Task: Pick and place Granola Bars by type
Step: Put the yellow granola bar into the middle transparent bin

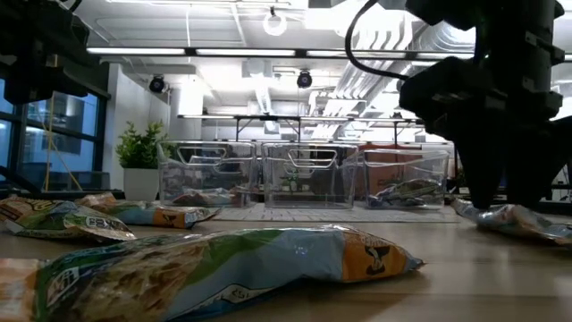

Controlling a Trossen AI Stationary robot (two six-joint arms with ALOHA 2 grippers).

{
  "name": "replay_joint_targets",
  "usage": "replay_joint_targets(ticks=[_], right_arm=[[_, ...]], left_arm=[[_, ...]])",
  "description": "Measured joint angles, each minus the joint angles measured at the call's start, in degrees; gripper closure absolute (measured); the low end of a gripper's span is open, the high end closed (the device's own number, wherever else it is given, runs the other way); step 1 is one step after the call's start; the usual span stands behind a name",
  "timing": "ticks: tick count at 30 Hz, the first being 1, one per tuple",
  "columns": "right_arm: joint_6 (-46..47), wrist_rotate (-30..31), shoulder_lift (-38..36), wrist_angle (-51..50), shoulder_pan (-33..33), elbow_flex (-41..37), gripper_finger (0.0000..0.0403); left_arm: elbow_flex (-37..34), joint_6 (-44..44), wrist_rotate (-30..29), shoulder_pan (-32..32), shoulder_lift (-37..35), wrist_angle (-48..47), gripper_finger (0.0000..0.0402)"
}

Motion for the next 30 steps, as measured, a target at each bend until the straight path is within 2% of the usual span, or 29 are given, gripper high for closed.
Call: replay_joint_targets(ticks=[25, 30], right_arm=[[-2.3, -3.0, 2.4, 2.5, -0.1, 0.1, 0.0231], [-1.7, -3.3, 2.4, 2.2, -0.5, 0.1, 0.0253]], left_arm=[[0.0, 0.1, 0.0, 0.0, 0.0, 0.0, 0.0197], [0.0, 0.2, 0.0, 0.0, 0.0, 0.0, 0.0197]])
